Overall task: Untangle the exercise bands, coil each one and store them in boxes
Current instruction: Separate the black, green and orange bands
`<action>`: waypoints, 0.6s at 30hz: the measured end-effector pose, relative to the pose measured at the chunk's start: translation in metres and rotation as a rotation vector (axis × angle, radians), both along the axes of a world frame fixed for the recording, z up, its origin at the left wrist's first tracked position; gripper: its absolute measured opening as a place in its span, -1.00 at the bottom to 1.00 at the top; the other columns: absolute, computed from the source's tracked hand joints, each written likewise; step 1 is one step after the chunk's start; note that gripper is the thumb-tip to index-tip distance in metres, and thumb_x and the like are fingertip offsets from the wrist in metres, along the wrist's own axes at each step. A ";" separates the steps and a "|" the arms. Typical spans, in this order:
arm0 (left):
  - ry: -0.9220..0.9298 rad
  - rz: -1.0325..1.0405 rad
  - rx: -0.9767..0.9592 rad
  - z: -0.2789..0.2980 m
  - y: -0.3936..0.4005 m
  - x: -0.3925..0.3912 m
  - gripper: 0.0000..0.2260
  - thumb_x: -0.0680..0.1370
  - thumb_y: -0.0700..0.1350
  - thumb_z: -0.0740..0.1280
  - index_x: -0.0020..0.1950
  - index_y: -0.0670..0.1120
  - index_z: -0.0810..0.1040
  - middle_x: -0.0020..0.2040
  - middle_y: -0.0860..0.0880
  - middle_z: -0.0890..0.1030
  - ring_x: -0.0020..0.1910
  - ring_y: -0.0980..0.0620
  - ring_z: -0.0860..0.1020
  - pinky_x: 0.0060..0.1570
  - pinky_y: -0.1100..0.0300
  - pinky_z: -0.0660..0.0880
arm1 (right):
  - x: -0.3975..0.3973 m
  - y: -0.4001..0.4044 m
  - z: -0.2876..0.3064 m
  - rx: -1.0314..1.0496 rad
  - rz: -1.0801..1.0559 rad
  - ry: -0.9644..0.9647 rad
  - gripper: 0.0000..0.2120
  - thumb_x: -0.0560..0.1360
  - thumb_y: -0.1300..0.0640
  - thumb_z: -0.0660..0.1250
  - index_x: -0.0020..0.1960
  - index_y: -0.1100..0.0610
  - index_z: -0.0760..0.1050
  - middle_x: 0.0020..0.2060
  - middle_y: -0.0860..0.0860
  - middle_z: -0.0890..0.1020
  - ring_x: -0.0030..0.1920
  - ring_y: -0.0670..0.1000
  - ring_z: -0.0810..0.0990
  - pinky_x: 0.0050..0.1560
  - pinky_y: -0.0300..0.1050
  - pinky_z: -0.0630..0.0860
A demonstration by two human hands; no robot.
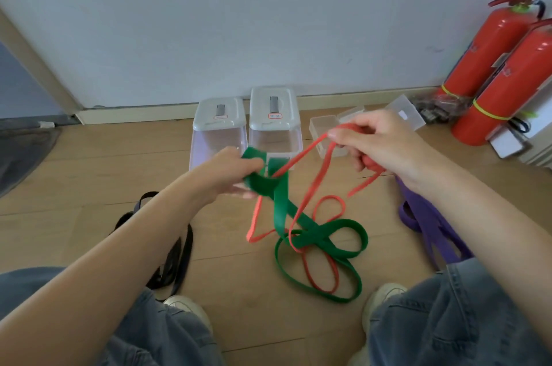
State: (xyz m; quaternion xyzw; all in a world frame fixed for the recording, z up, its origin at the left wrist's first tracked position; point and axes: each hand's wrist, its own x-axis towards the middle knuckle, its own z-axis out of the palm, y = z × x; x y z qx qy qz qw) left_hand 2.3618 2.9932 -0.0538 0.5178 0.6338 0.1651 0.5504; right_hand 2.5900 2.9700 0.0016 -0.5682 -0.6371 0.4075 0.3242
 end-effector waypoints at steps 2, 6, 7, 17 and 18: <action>0.448 -0.249 0.012 -0.004 -0.004 -0.004 -0.85 0.54 -0.14 0.27 -0.03 -0.23 0.44 -0.14 -0.11 0.55 -0.34 0.07 0.55 -0.46 0.38 0.49 | 0.005 0.001 0.002 0.008 -0.004 0.024 -0.85 0.50 0.09 0.32 -0.14 0.17 0.55 -0.58 -0.07 0.48 -0.49 -0.08 0.44 -0.53 -0.35 0.29; 0.456 -0.563 0.131 -0.011 -0.006 0.001 -0.24 0.42 0.03 0.44 0.48 -0.07 0.10 0.40 0.03 0.29 0.31 0.02 0.34 0.23 0.24 0.31 | -0.006 -0.010 0.005 -0.044 0.329 0.018 -0.90 0.52 0.12 0.30 -0.17 0.02 0.53 -0.40 -0.12 0.60 -0.35 -0.19 0.54 -0.41 -0.39 0.39; 0.197 -0.567 0.134 -0.007 -0.009 0.008 -0.19 0.38 0.04 0.48 0.49 0.04 0.09 0.43 0.12 0.26 0.38 0.09 0.28 0.34 0.19 0.23 | -0.010 -0.013 0.004 -0.058 0.403 0.070 -0.90 0.52 0.12 0.30 -0.15 -0.01 0.54 -0.35 -0.13 0.62 -0.32 -0.21 0.56 -0.41 -0.41 0.38; 0.232 -0.615 0.349 -0.027 -0.018 0.022 -0.84 0.61 -0.13 0.17 -0.15 -0.08 0.43 -0.24 0.03 0.55 -0.23 0.10 0.52 -0.09 0.22 0.44 | 0.024 0.012 -0.017 0.023 -0.086 0.053 -0.84 0.54 0.14 0.29 -0.01 0.25 0.50 -0.29 -0.04 0.64 -0.37 -0.13 0.58 -0.41 -0.37 0.37; 0.134 -0.517 0.375 -0.011 -0.015 0.021 -0.82 0.61 -0.13 0.17 -0.18 -0.08 0.42 -0.36 0.06 0.51 -0.33 0.10 0.50 -0.20 0.22 0.46 | 0.030 0.014 -0.022 -0.021 -0.048 -0.321 -0.77 0.50 0.11 0.34 0.06 0.23 0.47 -0.21 -0.02 0.61 -0.25 -0.07 0.60 -0.36 -0.33 0.41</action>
